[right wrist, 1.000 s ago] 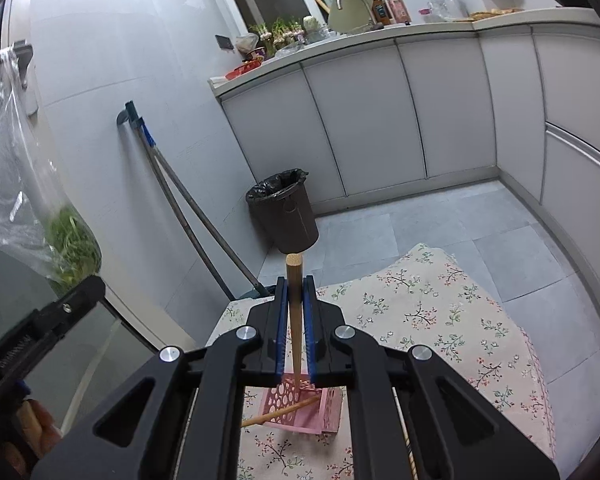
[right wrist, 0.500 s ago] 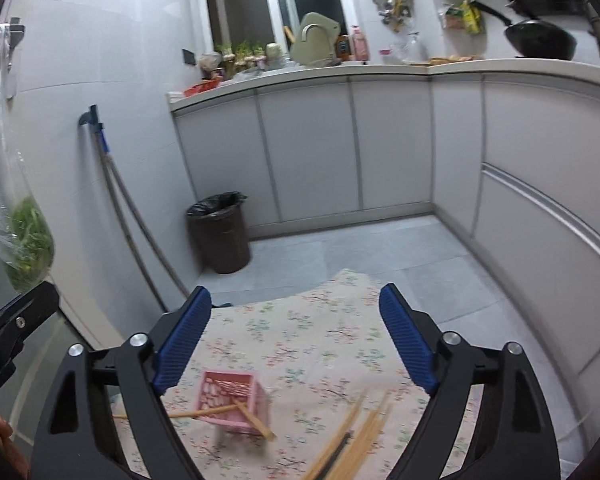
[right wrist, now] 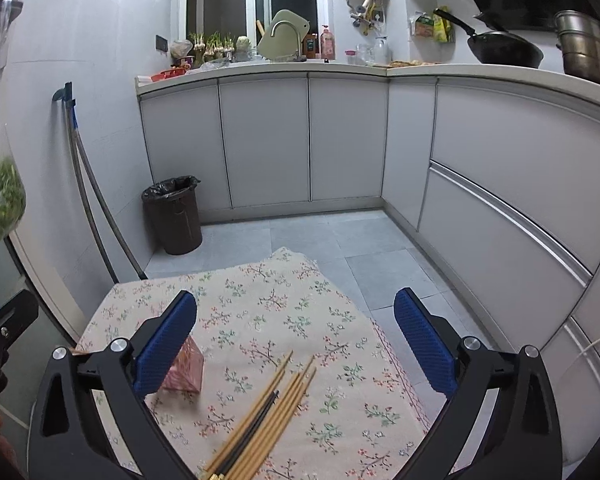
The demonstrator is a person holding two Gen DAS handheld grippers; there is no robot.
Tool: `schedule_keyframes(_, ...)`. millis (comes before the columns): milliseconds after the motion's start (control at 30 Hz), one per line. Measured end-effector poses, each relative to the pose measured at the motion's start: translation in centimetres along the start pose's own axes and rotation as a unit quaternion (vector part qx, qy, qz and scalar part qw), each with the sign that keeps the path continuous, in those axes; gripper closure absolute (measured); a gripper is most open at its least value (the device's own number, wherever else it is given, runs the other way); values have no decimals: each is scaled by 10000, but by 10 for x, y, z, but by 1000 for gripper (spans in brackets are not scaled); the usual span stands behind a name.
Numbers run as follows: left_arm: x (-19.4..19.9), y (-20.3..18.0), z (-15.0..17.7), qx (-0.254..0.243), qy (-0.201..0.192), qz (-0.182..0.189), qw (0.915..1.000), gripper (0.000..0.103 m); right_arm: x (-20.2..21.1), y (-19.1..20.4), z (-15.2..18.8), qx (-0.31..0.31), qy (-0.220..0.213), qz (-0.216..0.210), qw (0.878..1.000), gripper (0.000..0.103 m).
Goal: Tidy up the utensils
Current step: 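Lower the left gripper to the pile and pinch another chopstick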
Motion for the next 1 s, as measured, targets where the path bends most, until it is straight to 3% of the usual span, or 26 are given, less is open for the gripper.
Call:
schedule_keyframes(167,1,-11,10,-288,144,13,9995,7,5,-16,24,-11,370,-20,9993,7)
schedule_keyframes(300,-7,-23,16,-378,558,292,9973,7,3,-46,49,-415,868,17,9954,7)
schedule_keyframes(400,-10,-39,19,-461,637,454,9959,7,-4,-77,78,-962,1501,50,9840,7)
schedule_keyframes(567,-12,-97,17,-989,695,899,9886,7,-16,-119,122,-1967,2297,71,9532,7)
schedule_keyframes(667,-28,-139,18,-1401,917,1194,9786,7,-19,-129,130,-2125,2428,80,9465,7)
schedule_keyframes(800,-87,-190,36,-1824,1882,1258,9568,7,-21,-136,131,-2216,2438,176,9440,7)
schedule_keyframes(900,-160,-213,66,-2044,2771,913,9344,10,-26,-139,132,-2270,2507,124,9410,7)
schedule_keyframes(967,-198,-212,86,-2084,3163,682,9230,36,-28,-142,132,-2253,2521,124,9410,7)
schedule_keyframes(1000,-216,-209,95,-2057,3368,597,9169,42,-30,-143,132,-2264,2543,103,9402,7)
Point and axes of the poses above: each gripper's, at about its wrist camera, not at the fingertips, and x roughly against the way its jaws point, y to its left, z to its underside, the point moved 2 cm from there along -x, roughly the way its jaws point, and after that the axes turned 4 degrees about -z, right-handed, at the moved point
